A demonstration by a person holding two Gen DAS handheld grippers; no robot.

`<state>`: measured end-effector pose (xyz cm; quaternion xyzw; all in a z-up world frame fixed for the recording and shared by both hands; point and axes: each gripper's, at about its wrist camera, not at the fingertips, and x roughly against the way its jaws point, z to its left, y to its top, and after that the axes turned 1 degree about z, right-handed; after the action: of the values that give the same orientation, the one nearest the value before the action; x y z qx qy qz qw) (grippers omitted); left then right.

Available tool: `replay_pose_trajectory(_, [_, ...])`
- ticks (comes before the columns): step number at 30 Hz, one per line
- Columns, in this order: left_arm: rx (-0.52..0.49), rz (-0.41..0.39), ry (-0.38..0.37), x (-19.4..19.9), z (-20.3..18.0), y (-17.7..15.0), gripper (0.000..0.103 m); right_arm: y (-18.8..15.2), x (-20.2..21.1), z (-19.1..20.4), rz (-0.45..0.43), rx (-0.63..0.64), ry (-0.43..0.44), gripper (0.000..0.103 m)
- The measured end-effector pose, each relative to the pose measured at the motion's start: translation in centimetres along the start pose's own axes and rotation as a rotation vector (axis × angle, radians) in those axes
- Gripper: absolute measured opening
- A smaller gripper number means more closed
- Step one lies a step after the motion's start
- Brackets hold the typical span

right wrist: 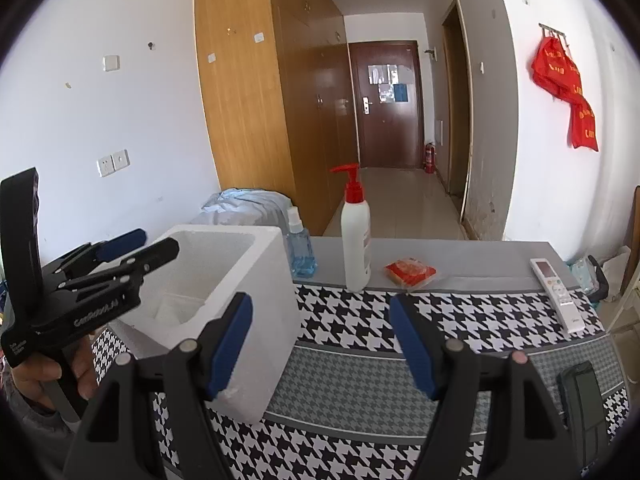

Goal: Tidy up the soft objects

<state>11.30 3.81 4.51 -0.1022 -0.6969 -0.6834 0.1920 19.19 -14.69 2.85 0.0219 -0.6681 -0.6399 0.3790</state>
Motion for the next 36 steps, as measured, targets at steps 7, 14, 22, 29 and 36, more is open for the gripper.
replay_pose_trajectory(7, [0.017,-0.044,0.048,1.4,0.1,0.0,0.101,-0.2,1.1,0.1,-0.027,0.0,0.011,0.075])
replay_pose_trajectory(14, [0.043,-0.061,0.074,3.2,0.3,-0.2,0.102,-0.6,2.8,0.7,-0.067,0.015,0.01,0.079])
replay_pose_trajectory(22, [0.035,-0.086,0.083,6.4,-0.5,-0.7,0.102,-1.6,5.9,1.6,-0.146,0.03,0.007,0.093])
replay_pose_trajectory(29, [0.042,-0.111,0.09,8.9,-1.1,-1.6,0.102,-2.4,8.2,1.7,-0.19,0.005,-0.009,0.102])
replay_pose_trajectory(36, [0.05,-0.13,0.096,10.5,-1.1,-2.3,0.102,-3.5,9.5,2.6,-0.201,0.035,-0.009,0.102])
